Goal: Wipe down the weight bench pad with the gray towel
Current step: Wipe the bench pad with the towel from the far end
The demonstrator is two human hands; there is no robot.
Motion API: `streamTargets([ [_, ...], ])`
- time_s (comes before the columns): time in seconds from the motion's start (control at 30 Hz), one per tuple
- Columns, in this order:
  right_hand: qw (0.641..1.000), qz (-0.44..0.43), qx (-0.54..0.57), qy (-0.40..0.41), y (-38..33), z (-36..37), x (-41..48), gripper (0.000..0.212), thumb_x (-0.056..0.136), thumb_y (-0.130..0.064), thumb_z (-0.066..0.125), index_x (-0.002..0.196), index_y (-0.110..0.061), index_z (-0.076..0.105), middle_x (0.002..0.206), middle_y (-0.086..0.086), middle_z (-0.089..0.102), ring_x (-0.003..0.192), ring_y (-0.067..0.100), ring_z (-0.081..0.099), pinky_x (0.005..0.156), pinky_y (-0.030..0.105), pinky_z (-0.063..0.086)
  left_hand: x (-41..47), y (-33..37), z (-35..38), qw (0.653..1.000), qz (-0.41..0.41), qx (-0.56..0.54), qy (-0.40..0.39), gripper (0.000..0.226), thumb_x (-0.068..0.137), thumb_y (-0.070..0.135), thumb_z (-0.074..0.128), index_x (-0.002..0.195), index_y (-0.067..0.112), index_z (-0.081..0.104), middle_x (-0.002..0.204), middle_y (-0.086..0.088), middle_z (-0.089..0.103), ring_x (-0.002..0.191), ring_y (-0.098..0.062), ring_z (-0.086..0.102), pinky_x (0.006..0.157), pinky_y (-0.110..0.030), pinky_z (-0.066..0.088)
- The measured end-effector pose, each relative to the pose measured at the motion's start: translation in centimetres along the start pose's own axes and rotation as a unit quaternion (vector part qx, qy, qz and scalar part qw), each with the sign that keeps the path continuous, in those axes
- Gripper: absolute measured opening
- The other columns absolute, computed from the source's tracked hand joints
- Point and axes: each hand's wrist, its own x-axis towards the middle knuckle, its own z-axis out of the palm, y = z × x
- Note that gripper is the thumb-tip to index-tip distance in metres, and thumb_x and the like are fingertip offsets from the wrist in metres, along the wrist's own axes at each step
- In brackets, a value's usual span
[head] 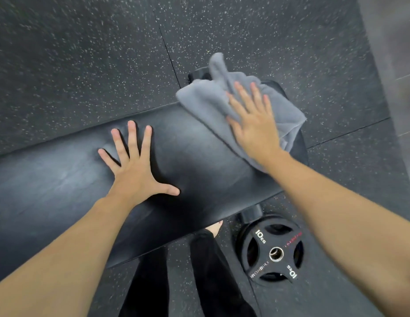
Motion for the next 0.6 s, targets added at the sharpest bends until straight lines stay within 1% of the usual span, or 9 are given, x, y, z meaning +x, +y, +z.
streamTargets([
  [0.07, 0.999, 0.042, 0.02, -0.012, 3.5, -1.3, -0.3, 0.053, 0.102, -0.037, 0.036, 0.154, -0.027, 0.034, 0.166, 0.001, 0.022, 0.154, 0.032, 0.012, 0.122, 0.056, 0.013, 0.0, -0.1, 0.0, 1.0, 0.002, 0.002, 0.002, 0.165, 0.034, 0.086, 0.072, 0.15, 0.031, -0.032, 0.155, -0.001, -0.046, 0.142, -0.04, -0.04, 0.107, -0.074, -0.015],
  [0.13, 0.995, 0.081, 0.056, -0.021, 5.5, -2.0, -0.7, 0.05, 0.104, -0.036, 0.034, 0.153, -0.027, 0.035, 0.167, -0.003, 0.017, 0.155, 0.03, 0.007, 0.123, 0.055, 0.012, 0.0, -0.2, 0.1, 1.0, 0.005, 0.002, 0.006, 0.166, 0.034, 0.087, 0.071, 0.15, 0.031, -0.032, 0.155, -0.002, -0.046, 0.141, -0.041, -0.04, 0.107, -0.075, -0.015],
  [0.2, 0.993, 0.1, 0.06, -0.02, 5.7, -2.0, -0.8, 0.047, 0.106, -0.033, 0.034, 0.152, -0.026, 0.036, 0.168, -0.004, 0.015, 0.155, 0.029, 0.006, 0.123, 0.054, 0.013, 0.1, -0.3, 0.2, 1.0, 0.01, 0.003, 0.014, 0.166, 0.033, 0.088, 0.07, 0.15, 0.03, -0.032, 0.155, -0.002, -0.046, 0.141, -0.042, -0.039, 0.106, -0.075, -0.015],
  [0.27, 0.993, 0.111, 0.033, -0.005, 4.5, -1.5, -0.8, 0.047, 0.105, -0.034, 0.033, 0.151, -0.025, 0.038, 0.167, -0.002, 0.017, 0.154, 0.031, 0.01, 0.122, 0.054, 0.015, 0.1, -0.5, 0.2, 1.0, 0.017, 0.0, 0.023, 0.166, 0.032, 0.09, 0.068, 0.151, 0.03, -0.031, 0.156, -0.003, -0.044, 0.142, -0.043, -0.038, 0.105, -0.075, -0.015],
  [0.37, 0.992, 0.125, 0.025, 0.01, 1.6, -0.9, -1.3, 0.051, 0.103, -0.039, 0.032, 0.152, -0.024, 0.037, 0.167, 0.001, 0.02, 0.154, 0.032, 0.01, 0.123, 0.053, 0.012, -0.1, -0.7, 0.2, 0.999, 0.033, -0.012, 0.024, 0.166, 0.032, 0.092, 0.067, 0.15, 0.03, -0.032, 0.156, -0.004, -0.044, 0.142, -0.044, -0.038, 0.104, -0.076, -0.016],
  [0.47, 0.995, 0.099, 0.022, 0.016, -3.6, 0.4, -2.7, 0.053, 0.103, -0.042, 0.033, 0.153, -0.025, 0.037, 0.167, 0.0, 0.02, 0.154, 0.032, 0.01, 0.123, 0.054, 0.012, 0.0, -1.0, -0.2, 0.998, 0.055, -0.017, 0.008, 0.164, 0.038, 0.086, 0.072, 0.149, 0.029, -0.033, 0.154, -0.004, -0.046, 0.141, -0.044, -0.039, 0.104, -0.075, -0.016],
  [0.53, 0.997, 0.075, 0.01, 0.016, -8.4, 1.9, -3.9, 0.055, 0.101, -0.042, 0.038, 0.152, -0.025, 0.039, 0.166, 0.002, 0.023, 0.154, 0.035, 0.013, 0.121, 0.057, 0.015, -0.3, -2.1, -0.7, 0.997, 0.073, -0.034, 0.017, 0.161, 0.046, 0.073, 0.083, 0.153, 0.026, -0.027, 0.157, -0.001, -0.042, 0.144, -0.037, -0.036, 0.109, -0.07, -0.015],
  [0.6, 0.998, 0.061, 0.007, 0.018, -14.0, 3.7, -5.1, 0.057, 0.097, -0.042, 0.043, 0.151, -0.025, 0.041, 0.164, 0.004, 0.027, 0.152, 0.038, 0.017, 0.119, 0.06, 0.018, -1.4, -4.5, -1.2, 0.994, 0.06, -0.06, 0.064, 0.154, 0.051, 0.054, 0.091, 0.158, 0.019, -0.014, 0.164, 0.0, -0.028, 0.151, -0.03, -0.024, 0.117, -0.063, -0.008],
])
